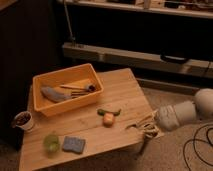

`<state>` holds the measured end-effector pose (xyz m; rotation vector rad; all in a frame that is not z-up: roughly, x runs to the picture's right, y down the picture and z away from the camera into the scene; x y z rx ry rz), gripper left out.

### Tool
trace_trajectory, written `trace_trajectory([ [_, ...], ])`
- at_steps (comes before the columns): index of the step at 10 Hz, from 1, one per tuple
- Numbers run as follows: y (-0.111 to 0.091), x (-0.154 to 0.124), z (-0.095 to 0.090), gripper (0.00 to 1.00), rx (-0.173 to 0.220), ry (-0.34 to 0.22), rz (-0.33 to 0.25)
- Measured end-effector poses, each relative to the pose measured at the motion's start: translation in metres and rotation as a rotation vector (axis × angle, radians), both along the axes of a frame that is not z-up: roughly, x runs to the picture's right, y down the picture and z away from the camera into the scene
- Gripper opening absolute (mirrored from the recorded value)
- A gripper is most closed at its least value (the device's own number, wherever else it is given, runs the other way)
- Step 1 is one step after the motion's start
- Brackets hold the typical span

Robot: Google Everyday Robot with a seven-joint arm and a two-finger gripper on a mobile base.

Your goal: Place fork in metal cup

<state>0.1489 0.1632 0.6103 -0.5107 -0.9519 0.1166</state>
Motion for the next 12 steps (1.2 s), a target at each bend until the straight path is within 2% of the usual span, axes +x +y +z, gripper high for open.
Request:
trace_trajectory([
  [2, 0.007, 0.0, 0.015, 0.0, -0.006, 0.006, 0.017],
  [6, -0.003, 0.036, 0.014, 0.0, 0.034, 0.121, 0.018],
  [7, -0.003, 0.04, 0.015, 0.0, 0.041, 0.13, 0.022],
  [9, -0.004, 0.051, 0.03, 0.0, 0.068, 0.131, 0.057],
  [12, 0.0, 0.053, 0.051, 0.0, 0.077, 0.122, 0.093],
])
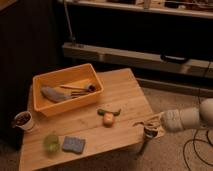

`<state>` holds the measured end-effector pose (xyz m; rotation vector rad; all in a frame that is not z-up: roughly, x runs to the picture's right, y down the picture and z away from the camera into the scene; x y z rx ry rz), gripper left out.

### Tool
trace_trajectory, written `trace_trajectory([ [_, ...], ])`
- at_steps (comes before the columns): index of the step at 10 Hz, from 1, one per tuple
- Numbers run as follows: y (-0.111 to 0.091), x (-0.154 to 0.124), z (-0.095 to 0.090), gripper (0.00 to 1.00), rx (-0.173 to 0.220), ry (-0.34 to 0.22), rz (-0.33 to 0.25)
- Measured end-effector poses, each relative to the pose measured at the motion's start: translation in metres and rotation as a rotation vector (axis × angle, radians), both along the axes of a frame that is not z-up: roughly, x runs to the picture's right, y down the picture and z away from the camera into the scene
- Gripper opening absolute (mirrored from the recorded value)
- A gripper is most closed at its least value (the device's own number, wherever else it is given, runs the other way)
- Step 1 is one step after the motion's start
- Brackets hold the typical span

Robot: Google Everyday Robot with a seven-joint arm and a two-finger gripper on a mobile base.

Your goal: Place fork in metal cup

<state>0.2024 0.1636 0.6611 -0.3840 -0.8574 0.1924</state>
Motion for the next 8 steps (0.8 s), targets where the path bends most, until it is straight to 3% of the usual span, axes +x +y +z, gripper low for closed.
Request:
trace_trajectory([
  [3, 0.002, 0.0, 0.013, 0.0, 0.001, 0.003, 0.018],
  [8, 0.022, 0.005, 0.032, 0.0, -0.026, 0.004, 0.069],
])
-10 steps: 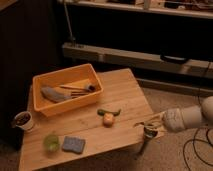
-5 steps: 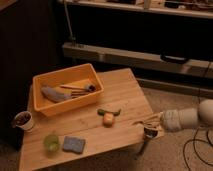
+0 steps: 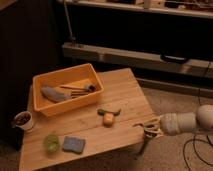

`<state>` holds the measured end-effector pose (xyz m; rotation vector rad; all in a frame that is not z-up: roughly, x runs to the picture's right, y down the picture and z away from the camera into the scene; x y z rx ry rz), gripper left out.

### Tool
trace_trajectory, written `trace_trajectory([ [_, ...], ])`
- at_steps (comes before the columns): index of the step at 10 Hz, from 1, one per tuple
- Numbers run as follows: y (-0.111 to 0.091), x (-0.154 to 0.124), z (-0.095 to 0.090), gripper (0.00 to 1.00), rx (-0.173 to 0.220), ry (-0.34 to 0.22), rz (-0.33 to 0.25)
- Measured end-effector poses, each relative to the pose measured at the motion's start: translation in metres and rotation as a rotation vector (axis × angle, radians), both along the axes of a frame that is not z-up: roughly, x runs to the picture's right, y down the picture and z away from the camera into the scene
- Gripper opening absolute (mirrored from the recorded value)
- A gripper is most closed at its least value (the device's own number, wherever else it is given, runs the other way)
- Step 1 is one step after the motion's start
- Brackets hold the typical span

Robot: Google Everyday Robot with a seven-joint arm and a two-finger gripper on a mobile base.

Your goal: Place fork in metal cup

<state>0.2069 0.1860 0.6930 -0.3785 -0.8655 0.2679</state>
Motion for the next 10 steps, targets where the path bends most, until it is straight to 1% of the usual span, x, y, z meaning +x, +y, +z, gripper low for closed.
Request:
trace_trajectory([
  [3, 0.01, 0.003, 0.007, 0.0, 0.009, -0.004, 0.023],
  [7, 0.016, 0.011, 0.008, 0.0, 0.017, 0.011, 0.031],
  [10, 0.019, 0.012, 0.01, 0.0, 0.016, 0.017, 0.026],
])
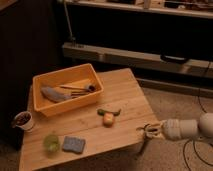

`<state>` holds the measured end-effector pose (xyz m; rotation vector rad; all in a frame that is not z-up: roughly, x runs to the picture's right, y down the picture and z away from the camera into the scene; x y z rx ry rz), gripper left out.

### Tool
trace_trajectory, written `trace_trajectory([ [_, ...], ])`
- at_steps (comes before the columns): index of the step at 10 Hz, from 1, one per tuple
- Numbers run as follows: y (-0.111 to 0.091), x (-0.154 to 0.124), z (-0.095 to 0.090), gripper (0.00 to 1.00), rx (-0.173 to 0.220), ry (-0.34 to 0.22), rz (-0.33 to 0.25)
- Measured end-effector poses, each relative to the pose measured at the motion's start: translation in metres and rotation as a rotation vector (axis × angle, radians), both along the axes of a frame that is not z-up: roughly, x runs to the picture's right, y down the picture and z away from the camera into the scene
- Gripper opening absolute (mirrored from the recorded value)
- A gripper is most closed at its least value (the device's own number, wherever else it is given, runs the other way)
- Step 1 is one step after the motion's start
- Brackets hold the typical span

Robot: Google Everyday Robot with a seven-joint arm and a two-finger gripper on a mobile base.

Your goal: Place fork in metal cup

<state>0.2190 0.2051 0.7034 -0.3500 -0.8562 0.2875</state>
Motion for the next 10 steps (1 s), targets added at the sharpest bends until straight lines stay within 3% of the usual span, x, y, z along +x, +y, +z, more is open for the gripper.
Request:
trace_trajectory([
  [2, 0.0022, 0.001, 0.0036, 0.02, 0.005, -0.003, -0.001],
  [10, 0.0005, -0.0003, 0.0066, 0.78, 0.016, -0.015, -0.006],
])
